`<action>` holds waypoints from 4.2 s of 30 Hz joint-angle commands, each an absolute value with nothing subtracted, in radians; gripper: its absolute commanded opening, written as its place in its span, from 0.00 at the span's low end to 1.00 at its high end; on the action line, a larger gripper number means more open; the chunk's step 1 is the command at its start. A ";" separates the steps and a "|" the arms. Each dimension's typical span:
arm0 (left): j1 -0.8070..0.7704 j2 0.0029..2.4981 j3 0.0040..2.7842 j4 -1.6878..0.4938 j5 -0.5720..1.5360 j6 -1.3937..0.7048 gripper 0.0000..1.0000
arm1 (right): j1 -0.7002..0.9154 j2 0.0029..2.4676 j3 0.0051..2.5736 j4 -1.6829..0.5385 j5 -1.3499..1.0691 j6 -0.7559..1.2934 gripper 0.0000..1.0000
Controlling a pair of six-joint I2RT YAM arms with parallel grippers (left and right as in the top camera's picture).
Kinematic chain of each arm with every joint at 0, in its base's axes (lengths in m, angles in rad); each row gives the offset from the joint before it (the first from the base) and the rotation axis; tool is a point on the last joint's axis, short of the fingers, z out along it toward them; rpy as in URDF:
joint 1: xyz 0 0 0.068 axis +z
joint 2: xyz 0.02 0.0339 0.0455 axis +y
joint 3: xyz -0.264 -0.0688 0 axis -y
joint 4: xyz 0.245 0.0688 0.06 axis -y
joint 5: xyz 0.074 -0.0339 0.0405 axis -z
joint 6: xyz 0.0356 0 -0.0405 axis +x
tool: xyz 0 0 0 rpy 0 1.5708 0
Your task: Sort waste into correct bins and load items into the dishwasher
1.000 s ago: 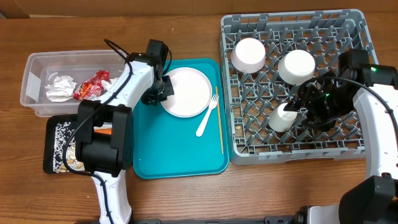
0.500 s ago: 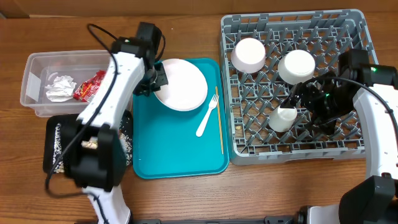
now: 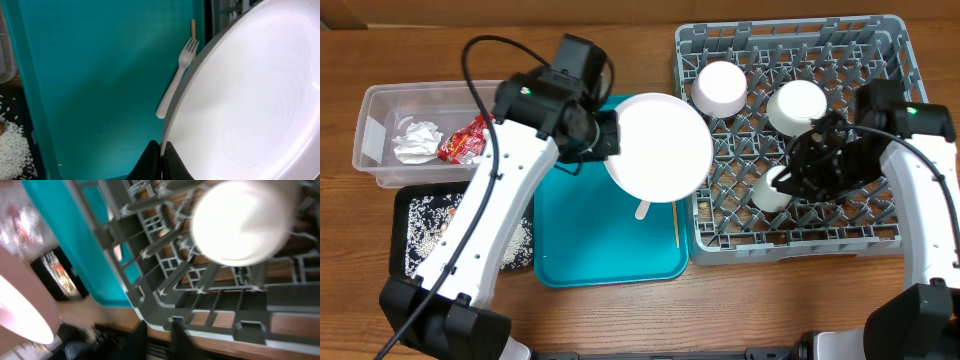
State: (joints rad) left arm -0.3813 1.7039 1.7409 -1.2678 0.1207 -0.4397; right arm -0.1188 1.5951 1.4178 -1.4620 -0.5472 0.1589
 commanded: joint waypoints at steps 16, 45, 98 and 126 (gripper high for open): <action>-0.506 1.749 1.736 -1.249 0.116 -0.419 0.04 | -0.026 1.594 1.426 -1.423 -0.578 0.123 0.42; -0.506 1.829 1.736 -1.226 0.150 -0.414 0.04 | 0.133 1.596 1.420 -1.279 -0.443 0.128 0.50; -0.506 1.829 1.736 -1.204 0.187 -0.414 0.04 | 0.137 1.597 1.328 -1.108 -0.419 0.161 0.12; -0.462 1.828 1.785 -1.162 0.203 -0.336 0.45 | 0.114 1.597 1.334 -0.995 -0.097 0.160 0.04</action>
